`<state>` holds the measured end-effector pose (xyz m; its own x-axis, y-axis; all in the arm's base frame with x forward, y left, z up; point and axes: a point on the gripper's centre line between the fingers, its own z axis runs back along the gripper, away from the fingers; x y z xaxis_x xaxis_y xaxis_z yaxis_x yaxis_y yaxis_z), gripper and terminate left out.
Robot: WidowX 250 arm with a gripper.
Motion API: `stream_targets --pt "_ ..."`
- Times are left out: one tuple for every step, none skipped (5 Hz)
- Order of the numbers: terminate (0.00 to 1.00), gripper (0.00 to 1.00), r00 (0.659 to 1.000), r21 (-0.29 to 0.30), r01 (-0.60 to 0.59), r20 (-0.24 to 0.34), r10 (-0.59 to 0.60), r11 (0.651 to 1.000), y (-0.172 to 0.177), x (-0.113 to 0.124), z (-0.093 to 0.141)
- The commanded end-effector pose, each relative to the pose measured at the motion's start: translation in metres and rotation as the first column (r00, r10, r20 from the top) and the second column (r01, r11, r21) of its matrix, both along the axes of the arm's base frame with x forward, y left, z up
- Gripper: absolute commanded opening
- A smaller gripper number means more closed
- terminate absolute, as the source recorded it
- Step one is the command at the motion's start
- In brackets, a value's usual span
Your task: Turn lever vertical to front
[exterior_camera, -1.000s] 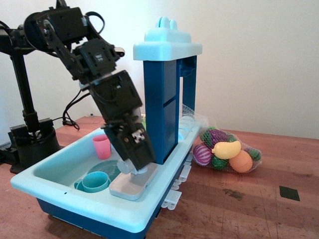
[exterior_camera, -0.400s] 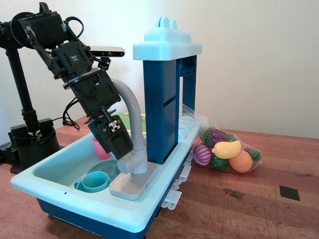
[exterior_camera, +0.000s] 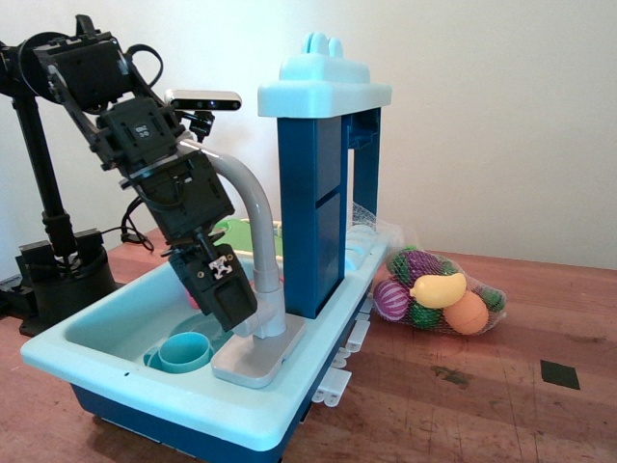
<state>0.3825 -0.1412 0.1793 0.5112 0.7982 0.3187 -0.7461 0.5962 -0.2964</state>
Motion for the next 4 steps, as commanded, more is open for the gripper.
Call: stream_targets --pt "0.0 1.0 0.999 -0.036 -0.051 0.002 0.051 0.998 -0.012 -0.044 0.008" --pt "0.0 1.0 0.995 -0.015 -0.097 -0.018 0.097 0.995 -0.008 -0.08 0.021" --pt "0.0 1.0 0.989 0.008 -0.145 -0.032 0.145 0.989 -0.008 -0.119 0.036" --pt "0.0 1.0 0.988 0.05 -0.15 -0.023 0.151 0.987 -0.01 -0.149 0.066"
